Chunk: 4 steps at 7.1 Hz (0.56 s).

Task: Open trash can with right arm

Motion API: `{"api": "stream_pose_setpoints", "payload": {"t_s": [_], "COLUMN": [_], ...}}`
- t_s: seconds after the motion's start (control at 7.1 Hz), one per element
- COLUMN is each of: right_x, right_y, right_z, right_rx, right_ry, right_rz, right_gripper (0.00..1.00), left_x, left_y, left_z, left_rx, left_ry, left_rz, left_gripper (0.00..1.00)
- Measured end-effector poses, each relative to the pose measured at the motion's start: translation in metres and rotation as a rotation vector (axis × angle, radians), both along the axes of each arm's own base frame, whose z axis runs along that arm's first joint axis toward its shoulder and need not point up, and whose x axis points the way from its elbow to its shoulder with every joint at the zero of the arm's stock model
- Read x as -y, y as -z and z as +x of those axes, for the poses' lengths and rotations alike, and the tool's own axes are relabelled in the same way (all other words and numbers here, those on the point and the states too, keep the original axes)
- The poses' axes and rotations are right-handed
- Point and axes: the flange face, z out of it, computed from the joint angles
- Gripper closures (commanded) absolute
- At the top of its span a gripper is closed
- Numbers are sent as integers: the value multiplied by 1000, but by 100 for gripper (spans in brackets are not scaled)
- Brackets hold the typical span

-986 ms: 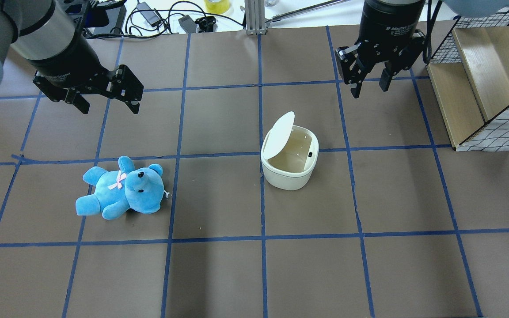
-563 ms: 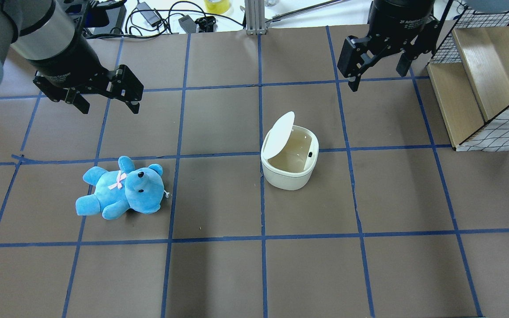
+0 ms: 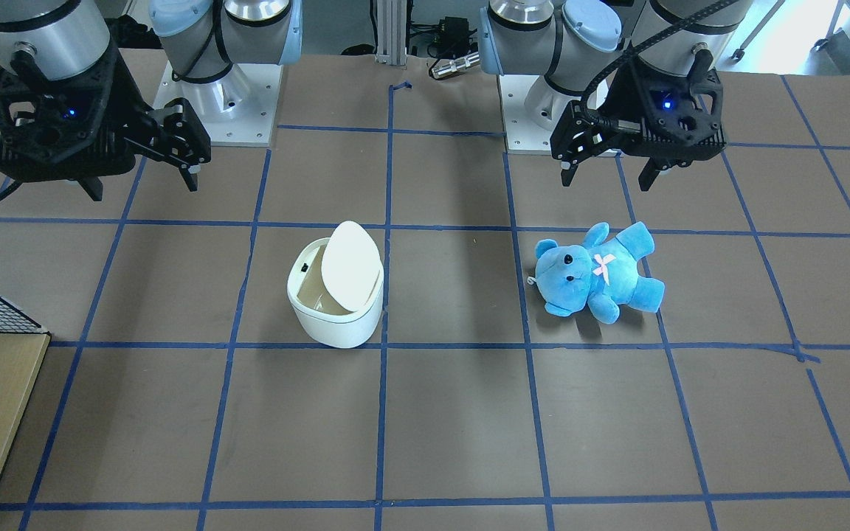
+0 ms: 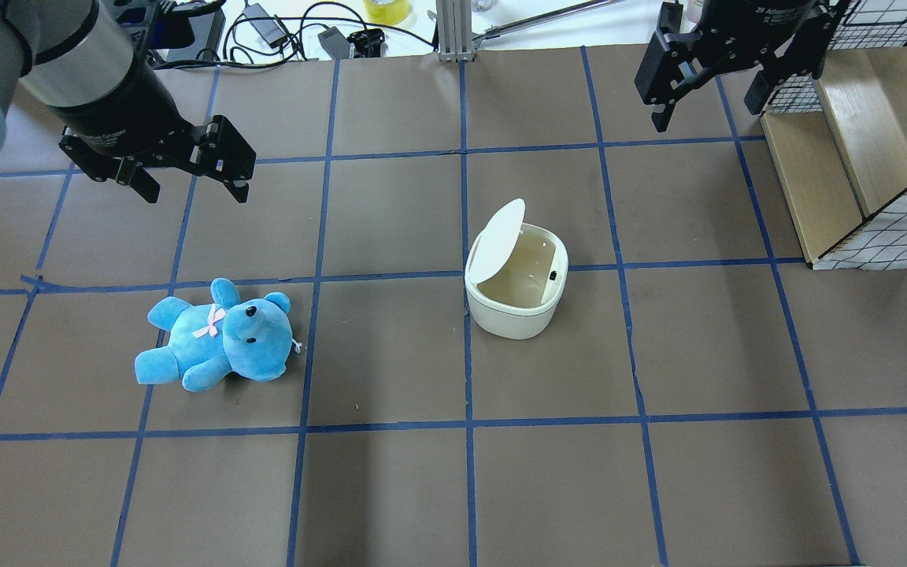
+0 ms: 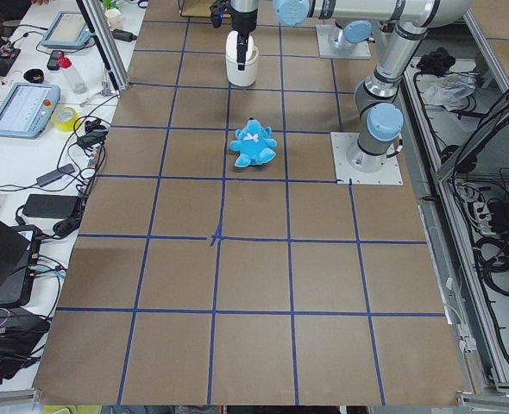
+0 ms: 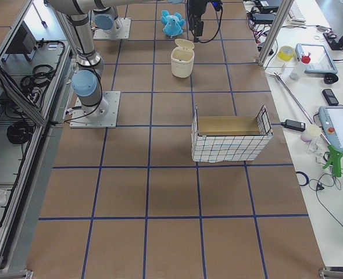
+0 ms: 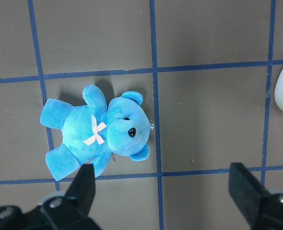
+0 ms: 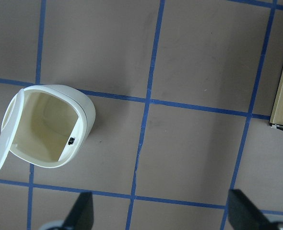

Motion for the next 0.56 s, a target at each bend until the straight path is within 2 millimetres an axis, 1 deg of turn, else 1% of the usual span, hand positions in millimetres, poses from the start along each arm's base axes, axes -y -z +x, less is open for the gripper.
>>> {"api": "stream_pose_setpoints", "payload": {"t_s": [0.56], "right_x": [-3], "right_y": [8], "right_z": [3], "right_rx": [51], "right_ry": [23], "right_rz": [-29], "right_gripper": [1], "left_x": [0], "left_y": [0], "left_z": [0], "left_rx": [0], "left_ry": [0], "left_rz": [0], "left_gripper": [0]}}
